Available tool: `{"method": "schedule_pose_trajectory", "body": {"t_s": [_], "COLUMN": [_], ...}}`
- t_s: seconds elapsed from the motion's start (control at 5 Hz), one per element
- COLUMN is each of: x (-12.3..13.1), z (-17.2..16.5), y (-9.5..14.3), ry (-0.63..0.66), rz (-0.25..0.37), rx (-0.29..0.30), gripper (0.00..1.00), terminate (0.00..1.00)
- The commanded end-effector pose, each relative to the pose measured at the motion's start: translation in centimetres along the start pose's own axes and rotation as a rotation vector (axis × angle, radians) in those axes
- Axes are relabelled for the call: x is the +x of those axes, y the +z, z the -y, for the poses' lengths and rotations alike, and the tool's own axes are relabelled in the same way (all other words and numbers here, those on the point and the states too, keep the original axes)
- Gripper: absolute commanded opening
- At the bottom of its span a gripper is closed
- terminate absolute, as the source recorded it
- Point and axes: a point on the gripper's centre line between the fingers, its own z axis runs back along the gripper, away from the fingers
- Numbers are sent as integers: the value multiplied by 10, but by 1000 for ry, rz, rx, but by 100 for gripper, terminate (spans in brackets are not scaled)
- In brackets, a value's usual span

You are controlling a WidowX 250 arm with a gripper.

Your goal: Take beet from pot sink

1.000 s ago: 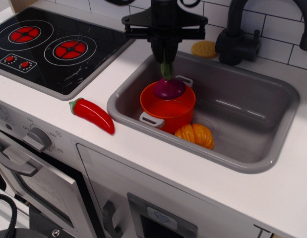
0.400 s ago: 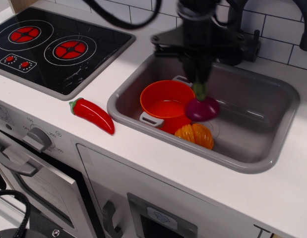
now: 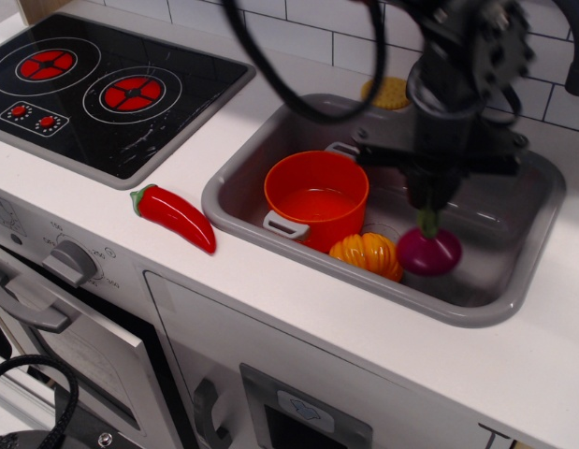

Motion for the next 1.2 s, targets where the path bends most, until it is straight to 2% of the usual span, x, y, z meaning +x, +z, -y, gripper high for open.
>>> {"method": "schedule_pose_trajectory", "body": {"t_s": [0.0, 0.2, 0.4, 0.6, 0.8, 1.0], "x": [18, 20, 19, 21, 21, 21], "z": [33, 35, 30, 19, 19, 19], "y": [-2, -3, -2, 18, 18, 18], "ry": [11, 12, 0, -6, -6, -6], "rz": [31, 31, 14, 14, 14, 14], "rx": [-31, -25, -30, -74, -74, -74], "gripper": [0, 100, 100, 100, 100, 100], "terminate": [0, 0, 0, 0, 0, 100]}}
